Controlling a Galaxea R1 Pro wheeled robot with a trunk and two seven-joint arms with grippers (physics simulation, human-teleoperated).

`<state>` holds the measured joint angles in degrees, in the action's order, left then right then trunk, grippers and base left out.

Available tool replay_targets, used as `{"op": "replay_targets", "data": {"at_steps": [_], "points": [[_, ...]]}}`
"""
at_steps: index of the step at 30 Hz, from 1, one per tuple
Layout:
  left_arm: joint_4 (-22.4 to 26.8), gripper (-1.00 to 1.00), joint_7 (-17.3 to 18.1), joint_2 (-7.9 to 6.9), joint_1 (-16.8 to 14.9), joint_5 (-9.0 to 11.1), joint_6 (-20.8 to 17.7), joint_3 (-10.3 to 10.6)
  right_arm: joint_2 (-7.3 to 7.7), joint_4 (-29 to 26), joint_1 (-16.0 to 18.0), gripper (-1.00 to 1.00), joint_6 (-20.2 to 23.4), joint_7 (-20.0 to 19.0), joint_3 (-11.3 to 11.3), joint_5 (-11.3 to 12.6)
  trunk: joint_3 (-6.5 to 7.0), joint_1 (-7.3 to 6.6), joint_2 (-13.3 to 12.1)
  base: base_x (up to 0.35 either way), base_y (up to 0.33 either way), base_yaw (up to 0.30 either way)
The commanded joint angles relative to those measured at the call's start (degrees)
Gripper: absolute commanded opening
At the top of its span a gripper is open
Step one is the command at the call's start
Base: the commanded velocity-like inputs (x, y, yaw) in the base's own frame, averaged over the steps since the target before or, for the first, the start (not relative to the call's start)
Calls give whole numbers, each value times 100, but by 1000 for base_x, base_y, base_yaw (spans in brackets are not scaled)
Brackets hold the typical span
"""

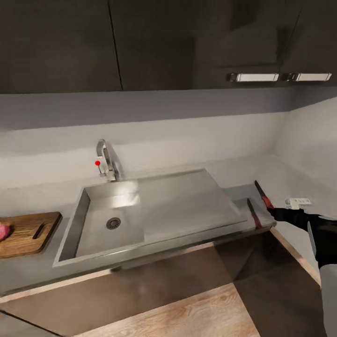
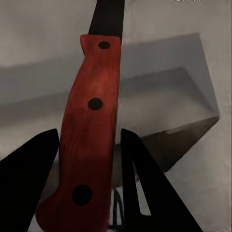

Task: In the kitchen, take the Vidalia onion out of the sink, dice it on the chopping board with the paring knife, put the diced onion into the bowl on the countertop, then place both the paring knife and the chopping board into the sink.

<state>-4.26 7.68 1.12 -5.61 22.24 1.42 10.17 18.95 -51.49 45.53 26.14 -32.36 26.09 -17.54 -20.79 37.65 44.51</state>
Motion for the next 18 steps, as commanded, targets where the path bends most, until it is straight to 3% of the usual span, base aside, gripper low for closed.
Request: {"op": "replay_targets", "data": {"at_steps": [1,10,18], "points": [[-21,100,31,4,-10,61,16,45,-4,-10,6,-100,18,-50,19,-57,0,-1,6,-217,257,213],[-14,100,31,10,-10,118,29,38,-50,-11,7,-100,15,-43,-12,-62,64,-1,6,-208,261,214],[1,100,31,-90,-4,244,66,38,-253,-10,7,-100,-36,-27,-25,-100,119,-1,6,-141,269,215]]}}
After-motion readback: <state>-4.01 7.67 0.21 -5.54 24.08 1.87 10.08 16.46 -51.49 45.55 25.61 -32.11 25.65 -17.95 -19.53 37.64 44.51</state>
